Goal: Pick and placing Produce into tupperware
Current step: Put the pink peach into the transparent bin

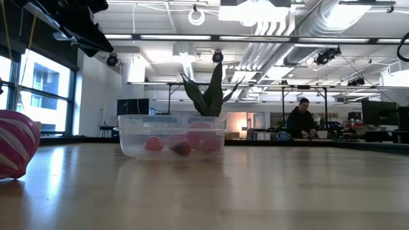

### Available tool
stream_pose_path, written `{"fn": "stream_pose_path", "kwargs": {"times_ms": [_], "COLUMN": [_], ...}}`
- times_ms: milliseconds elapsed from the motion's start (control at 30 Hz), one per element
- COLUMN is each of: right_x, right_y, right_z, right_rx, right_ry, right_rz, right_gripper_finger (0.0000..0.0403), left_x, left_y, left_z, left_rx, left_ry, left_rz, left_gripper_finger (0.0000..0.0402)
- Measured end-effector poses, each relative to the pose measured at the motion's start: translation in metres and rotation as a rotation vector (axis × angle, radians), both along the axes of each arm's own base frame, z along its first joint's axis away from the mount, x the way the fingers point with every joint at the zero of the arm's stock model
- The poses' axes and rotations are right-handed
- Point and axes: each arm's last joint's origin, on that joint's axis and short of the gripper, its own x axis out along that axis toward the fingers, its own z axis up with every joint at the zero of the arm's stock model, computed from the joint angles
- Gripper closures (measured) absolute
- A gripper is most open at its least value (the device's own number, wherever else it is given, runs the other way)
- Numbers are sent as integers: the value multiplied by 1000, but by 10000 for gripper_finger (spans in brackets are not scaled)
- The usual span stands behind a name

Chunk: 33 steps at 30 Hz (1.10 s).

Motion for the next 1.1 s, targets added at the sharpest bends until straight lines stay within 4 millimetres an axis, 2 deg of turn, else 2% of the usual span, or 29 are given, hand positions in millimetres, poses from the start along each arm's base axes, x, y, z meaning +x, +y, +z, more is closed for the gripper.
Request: {"fn": "stream_pose_path", "kwargs": {"times_ms": [433,600,833,1100], "right_x": [-2,-3,-7,-8], "right_y": [-4,-6,-11,-15], "right_z": [0,-1,-19,-27], "right_rx": [-54,-82,-70,-60], "right_ry": [9,5,-11,-13], "right_rz": [-19,-44,-76,-88], "right_gripper_finger": [173,171,171,171], "left_x": [0,0,0,0], "left_y": [0,0,0,0], "left_z": [0,0,0,0], "left_rx": [0,0,0,0], "left_ry": [0,0,0,0], "left_rz": [0,0,0,0], "left_gripper_finger": [348,348,348,348]}}
